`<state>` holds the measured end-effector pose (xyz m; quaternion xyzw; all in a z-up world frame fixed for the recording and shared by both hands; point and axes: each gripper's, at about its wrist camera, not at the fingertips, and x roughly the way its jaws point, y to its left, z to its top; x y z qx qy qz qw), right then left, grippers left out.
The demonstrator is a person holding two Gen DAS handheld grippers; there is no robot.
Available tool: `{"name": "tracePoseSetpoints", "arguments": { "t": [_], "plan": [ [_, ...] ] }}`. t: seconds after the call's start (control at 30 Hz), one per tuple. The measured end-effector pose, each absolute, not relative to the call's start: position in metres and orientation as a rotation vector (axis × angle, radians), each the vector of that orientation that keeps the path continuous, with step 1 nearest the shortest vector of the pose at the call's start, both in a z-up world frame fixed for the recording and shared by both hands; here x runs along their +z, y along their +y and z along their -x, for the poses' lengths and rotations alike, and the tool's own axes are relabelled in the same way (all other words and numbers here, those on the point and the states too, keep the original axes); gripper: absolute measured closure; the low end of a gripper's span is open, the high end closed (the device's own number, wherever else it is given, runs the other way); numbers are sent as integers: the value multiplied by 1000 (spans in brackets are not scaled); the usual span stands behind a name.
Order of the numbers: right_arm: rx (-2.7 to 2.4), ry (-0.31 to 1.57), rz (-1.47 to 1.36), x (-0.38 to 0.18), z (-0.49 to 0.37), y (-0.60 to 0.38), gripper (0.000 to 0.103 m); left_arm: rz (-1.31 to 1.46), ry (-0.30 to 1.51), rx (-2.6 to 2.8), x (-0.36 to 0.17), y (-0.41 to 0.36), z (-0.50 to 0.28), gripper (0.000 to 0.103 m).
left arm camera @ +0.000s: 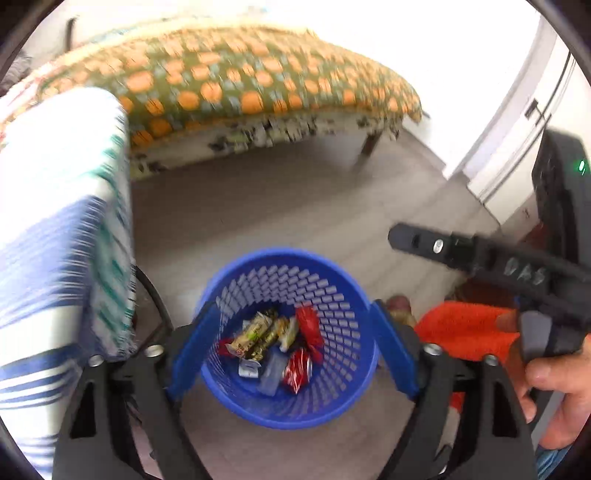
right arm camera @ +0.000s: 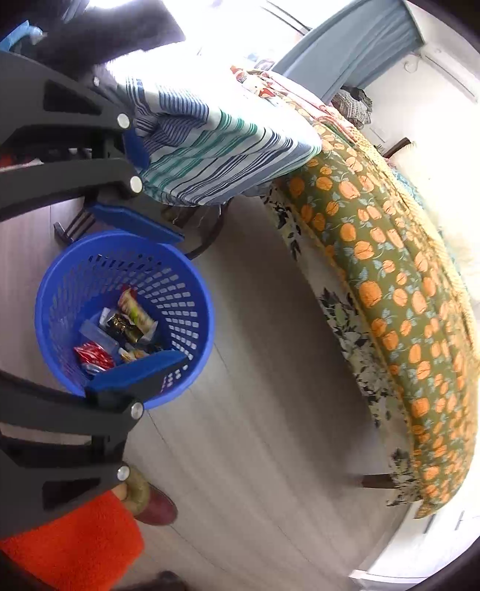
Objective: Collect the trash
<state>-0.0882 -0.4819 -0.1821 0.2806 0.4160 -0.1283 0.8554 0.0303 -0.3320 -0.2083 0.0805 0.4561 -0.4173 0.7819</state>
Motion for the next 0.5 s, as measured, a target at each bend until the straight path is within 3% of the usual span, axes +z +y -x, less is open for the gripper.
{"name": "tracePoseSetpoints", "arguments": {
  "t": [0.1,0.33,0.4,0.47,0.5],
  "plan": [
    [-280,853,-527,-167,89,-468,31,-115,935,-909,-183,-313,-26,14],
    [-256,791,-338,-127,72,-414,27,-112,853,-842,-136,-240,-31,5],
    [-224,773,-262,-115,59,-386,14,-129,862,-782,-133,-210,-41,5],
    [-182,759,-211,-107,47,-362,13,-140,860,-703,-134,-179,-56,5],
    [-150,760,-182,-105,37,-346,8,-145,856,-657,-135,-163,-65,5]
  ]
}}
